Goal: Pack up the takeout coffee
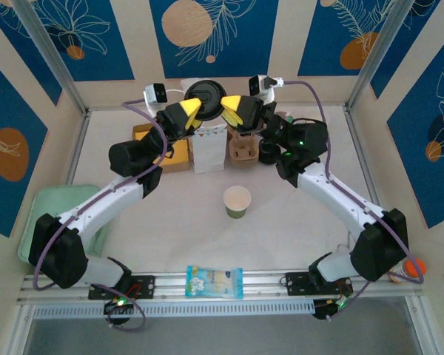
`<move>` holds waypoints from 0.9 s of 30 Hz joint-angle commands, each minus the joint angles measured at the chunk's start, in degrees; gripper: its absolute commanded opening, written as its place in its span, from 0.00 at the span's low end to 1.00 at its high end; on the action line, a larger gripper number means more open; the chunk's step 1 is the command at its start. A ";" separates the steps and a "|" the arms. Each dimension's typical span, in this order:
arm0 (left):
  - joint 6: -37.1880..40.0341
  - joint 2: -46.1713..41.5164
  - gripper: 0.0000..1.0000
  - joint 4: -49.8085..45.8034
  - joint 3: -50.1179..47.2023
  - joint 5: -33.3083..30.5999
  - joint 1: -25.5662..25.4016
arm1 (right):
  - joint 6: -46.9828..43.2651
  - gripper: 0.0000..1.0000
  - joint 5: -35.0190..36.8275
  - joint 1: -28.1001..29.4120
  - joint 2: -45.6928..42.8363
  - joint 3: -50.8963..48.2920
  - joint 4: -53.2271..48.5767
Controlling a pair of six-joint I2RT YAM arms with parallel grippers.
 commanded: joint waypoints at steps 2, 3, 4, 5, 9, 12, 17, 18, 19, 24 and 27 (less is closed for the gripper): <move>1.95 -0.20 0.26 0.19 -0.51 0.13 -0.14 | -6.86 0.19 -0.94 -0.57 -4.56 -0.55 -6.11; 2.35 -0.40 0.25 -0.42 -0.90 0.29 -0.14 | -7.84 0.18 -1.11 -0.57 -5.30 -0.60 -7.61; 2.81 -0.69 0.25 -1.12 -1.28 0.50 -0.14 | -8.75 0.17 -1.36 -0.57 -5.77 -0.60 -9.13; 3.22 -0.93 0.25 -1.64 -1.64 0.60 -0.14 | -9.32 0.17 -1.49 -0.57 -6.25 -0.68 -10.19; 4.62 -1.62 0.28 -3.68 -2.37 1.63 -0.12 | -10.12 0.14 -1.80 -0.65 -7.36 -1.62 -11.20; 5.23 -1.96 0.51 -4.21 -3.47 2.88 -0.14 | -9.51 0.13 -1.86 -1.05 -8.09 -2.64 -10.10; 7.43 -3.09 0.86 -6.20 -7.86 4.92 -0.09 | -6.69 0.10 -1.66 -3.12 -10.21 -5.66 -7.01; 8.42 -3.72 0.89 -7.34 -9.01 5.08 -0.05 | -6.14 0.10 -1.57 -3.65 -10.89 -6.60 -6.50; 9.59 -4.42 0.91 -8.61 -10.11 5.14 0.04 | -5.74 0.10 -1.41 -4.18 -11.63 -7.57 -6.39; 14.54 -8.54 0.93 -15.63 -14.10 4.89 1.29 | -4.50 0.09 -1.41 -5.61 -15.34 -12.61 -6.11; 16.67 -10.88 0.94 -19.50 -15.83 4.74 2.53 | -4.39 0.09 -1.37 -6.66 -18.79 -16.93 -6.94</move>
